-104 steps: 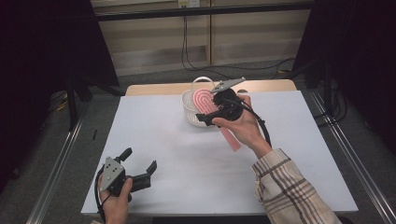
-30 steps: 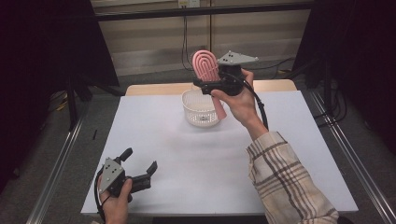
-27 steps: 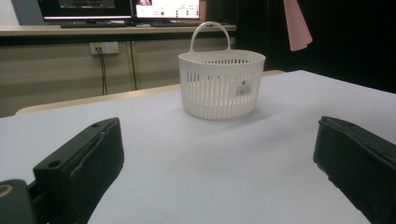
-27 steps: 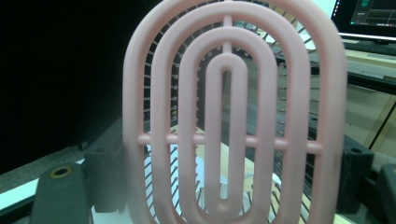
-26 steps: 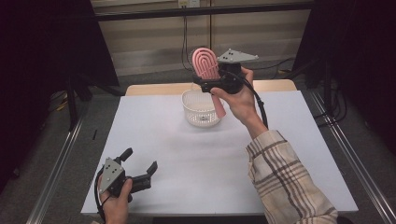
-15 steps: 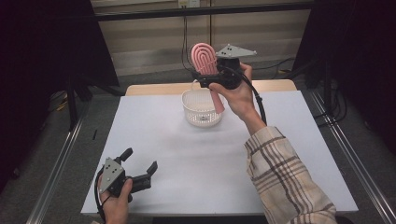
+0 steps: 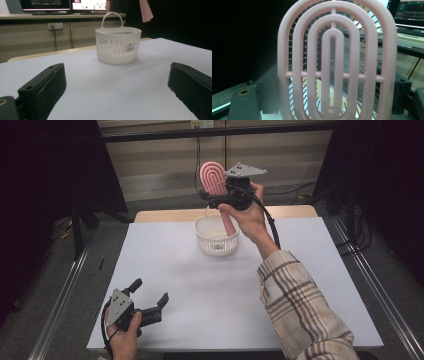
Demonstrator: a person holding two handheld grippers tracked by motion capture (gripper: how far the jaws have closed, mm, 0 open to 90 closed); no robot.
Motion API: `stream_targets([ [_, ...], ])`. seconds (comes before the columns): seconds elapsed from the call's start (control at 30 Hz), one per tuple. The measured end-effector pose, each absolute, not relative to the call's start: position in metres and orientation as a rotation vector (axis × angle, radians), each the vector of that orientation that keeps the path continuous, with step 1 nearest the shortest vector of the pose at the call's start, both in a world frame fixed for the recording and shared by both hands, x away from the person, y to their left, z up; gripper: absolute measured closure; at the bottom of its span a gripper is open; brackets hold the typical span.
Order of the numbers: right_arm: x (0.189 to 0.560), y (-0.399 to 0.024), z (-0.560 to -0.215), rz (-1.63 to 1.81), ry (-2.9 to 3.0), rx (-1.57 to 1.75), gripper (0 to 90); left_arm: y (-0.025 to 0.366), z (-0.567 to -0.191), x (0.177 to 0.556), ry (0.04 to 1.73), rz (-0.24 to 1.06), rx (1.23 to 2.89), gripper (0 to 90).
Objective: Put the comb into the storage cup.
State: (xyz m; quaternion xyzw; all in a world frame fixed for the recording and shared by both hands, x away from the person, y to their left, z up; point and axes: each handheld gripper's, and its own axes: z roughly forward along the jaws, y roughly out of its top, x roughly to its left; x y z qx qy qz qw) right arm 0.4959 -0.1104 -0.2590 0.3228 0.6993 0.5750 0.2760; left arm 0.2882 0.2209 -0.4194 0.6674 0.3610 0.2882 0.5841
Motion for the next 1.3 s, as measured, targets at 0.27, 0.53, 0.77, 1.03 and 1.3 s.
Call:
stream_targets([
  [0.27, 0.504, -0.112, -0.265, 1.554, 1.860, 0.903, 19.7, 0.221, -0.419, 0.288, 0.842, 0.671, 1.558, 1.9],
  [0.53, 0.510, -0.111, -0.269, 1.574, 1.853, 0.916, 19.7, 0.221, -0.420, 0.289, 0.840, 0.672, 1.559, 1.9],
  [0.77, 0.517, -0.110, -0.272, 1.565, 1.851, 0.902, 19.8, 0.221, -0.419, 0.288, 0.840, 0.673, 1.561, 1.8],
  [1.03, 0.527, -0.108, -0.281, 1.540, 1.842, 0.925, 19.7, 0.221, -0.419, 0.289, 0.841, 0.672, 1.569, 1.9],
  [1.3, 0.535, -0.109, -0.289, 1.537, 1.824, 0.942, 19.7, 0.221, -0.419, 0.288, 0.840, 0.670, 1.561, 1.9],
])
